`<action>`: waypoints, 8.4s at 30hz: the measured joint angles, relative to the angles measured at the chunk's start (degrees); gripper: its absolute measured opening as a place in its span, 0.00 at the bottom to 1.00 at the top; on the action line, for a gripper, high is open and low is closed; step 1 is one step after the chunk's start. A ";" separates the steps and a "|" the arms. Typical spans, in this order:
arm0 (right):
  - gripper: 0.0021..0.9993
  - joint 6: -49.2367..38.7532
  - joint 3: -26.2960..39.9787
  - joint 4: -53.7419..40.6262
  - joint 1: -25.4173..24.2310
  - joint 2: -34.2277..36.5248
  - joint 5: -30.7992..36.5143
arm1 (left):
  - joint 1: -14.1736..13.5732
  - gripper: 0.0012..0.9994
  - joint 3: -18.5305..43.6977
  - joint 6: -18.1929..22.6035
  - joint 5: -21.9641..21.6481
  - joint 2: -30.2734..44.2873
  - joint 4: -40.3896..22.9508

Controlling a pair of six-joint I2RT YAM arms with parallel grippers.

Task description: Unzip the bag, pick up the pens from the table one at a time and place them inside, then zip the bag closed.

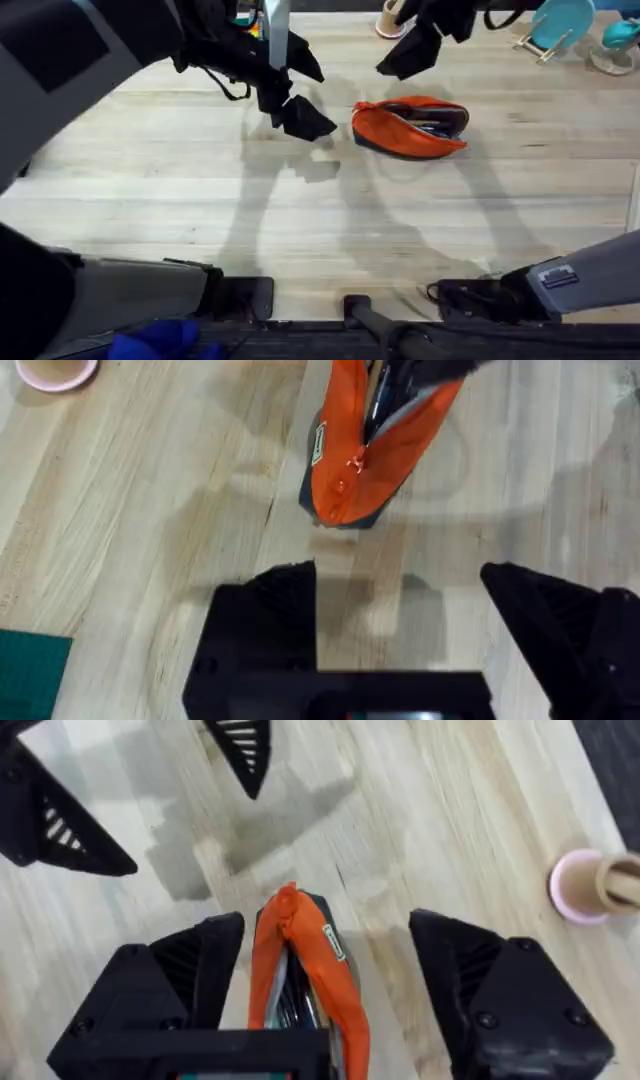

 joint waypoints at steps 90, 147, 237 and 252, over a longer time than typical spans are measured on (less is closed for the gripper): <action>0.40 -3.99 -3.50 0.99 9.28 14.75 10.21 | 0.00 1.00 0.00 0.13 0.00 -0.02 0.00; 0.03 0.62 -1.20 2.34 9.24 13.27 11.69 | 0.00 1.00 -0.02 0.13 0.00 -0.02 0.00; 0.03 5.74 -1.11 4.84 9.24 13.09 13.01 | 4.94 1.00 -0.42 17.71 19.32 19.17 6.69; 0.03 17.21 -1.11 7.26 9.17 13.09 12.46 | 4.94 1.00 -0.42 17.71 19.32 19.17 6.25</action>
